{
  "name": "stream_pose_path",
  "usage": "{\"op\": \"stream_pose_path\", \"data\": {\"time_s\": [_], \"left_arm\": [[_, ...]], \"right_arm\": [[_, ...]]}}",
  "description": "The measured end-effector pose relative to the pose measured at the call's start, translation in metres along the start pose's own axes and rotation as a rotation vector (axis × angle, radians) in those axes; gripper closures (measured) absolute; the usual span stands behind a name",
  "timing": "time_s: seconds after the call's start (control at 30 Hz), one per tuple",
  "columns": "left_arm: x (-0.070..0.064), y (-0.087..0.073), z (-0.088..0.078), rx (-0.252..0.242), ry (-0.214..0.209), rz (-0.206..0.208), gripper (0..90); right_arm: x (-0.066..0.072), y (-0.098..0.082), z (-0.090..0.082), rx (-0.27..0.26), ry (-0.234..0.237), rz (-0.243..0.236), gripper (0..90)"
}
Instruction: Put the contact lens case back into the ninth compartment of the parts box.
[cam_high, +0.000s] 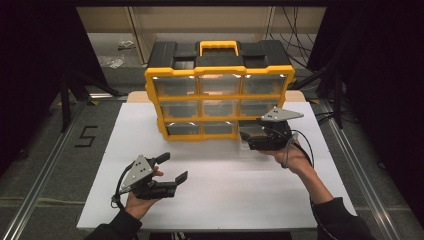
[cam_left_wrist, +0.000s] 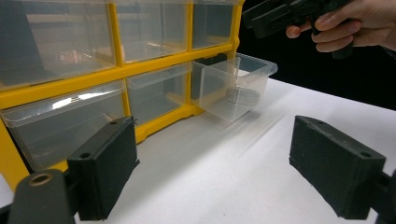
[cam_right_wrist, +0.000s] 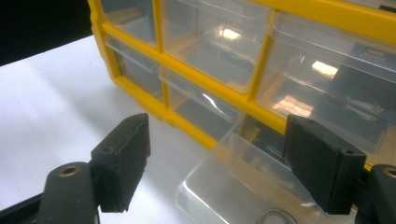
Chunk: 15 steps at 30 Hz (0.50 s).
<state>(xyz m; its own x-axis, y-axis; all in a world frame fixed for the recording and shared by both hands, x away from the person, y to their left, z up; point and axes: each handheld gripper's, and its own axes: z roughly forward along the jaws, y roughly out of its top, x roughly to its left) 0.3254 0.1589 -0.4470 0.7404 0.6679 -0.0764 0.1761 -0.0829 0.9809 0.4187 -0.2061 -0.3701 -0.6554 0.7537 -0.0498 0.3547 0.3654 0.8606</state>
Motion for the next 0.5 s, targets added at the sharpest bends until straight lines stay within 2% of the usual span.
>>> {"op": "stream_pose_path", "data": {"time_s": [0.5], "left_arm": [[-0.0001,0.0000,0.0000,0.000,0.000,-0.001,14.5]], "right_arm": [[0.0107,-0.0019,-0.0080,-0.027,0.025,-0.005,23.6]]}}
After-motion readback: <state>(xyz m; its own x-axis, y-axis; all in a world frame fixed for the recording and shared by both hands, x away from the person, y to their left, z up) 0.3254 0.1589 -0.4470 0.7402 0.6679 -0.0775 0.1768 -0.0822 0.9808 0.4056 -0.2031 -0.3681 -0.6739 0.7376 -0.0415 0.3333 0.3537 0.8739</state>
